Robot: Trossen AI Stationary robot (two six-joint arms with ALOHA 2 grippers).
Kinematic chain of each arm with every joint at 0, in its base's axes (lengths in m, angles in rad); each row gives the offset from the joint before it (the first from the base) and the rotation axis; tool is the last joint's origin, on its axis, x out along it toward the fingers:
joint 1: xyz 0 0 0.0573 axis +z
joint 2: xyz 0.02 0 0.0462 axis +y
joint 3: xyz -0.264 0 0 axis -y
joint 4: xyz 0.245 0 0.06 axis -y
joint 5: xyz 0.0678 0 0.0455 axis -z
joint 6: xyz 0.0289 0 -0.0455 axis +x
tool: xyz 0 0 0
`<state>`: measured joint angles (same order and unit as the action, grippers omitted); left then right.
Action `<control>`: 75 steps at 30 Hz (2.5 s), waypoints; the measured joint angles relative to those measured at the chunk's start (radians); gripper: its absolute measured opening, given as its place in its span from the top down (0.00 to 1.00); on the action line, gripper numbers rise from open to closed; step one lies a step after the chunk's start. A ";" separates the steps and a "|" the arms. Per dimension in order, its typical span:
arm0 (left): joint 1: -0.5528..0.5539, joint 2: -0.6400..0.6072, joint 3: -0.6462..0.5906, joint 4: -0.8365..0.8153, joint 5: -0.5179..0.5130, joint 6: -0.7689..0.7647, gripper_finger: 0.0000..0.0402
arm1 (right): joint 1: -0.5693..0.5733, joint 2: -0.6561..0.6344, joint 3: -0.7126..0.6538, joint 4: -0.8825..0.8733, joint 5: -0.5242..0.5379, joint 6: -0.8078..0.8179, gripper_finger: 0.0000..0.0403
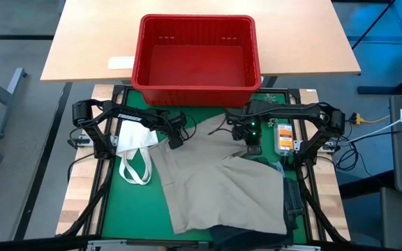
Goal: Fold Laundry from Bin
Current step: Fold the brown shorts
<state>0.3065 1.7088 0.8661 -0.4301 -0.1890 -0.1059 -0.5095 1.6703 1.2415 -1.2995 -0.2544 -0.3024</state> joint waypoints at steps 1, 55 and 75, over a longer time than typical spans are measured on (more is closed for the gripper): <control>0.000 0.000 0.000 0.000 0.000 0.000 0.70 | 0.000 0.000 0.000 -0.015 0.001 0.011 0.99; -0.062 -0.001 0.001 -0.155 -0.023 0.003 0.70 | -0.218 0.213 0.184 0.233 0.149 0.326 0.54; -0.063 -0.001 -0.001 -0.143 -0.030 0.002 0.70 | -0.273 -0.169 -0.371 0.626 0.026 0.513 0.54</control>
<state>0.2436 1.7078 0.8654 -0.5734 -0.2187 -0.1036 -0.7824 1.5009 0.8702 -0.6738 -0.2286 0.2104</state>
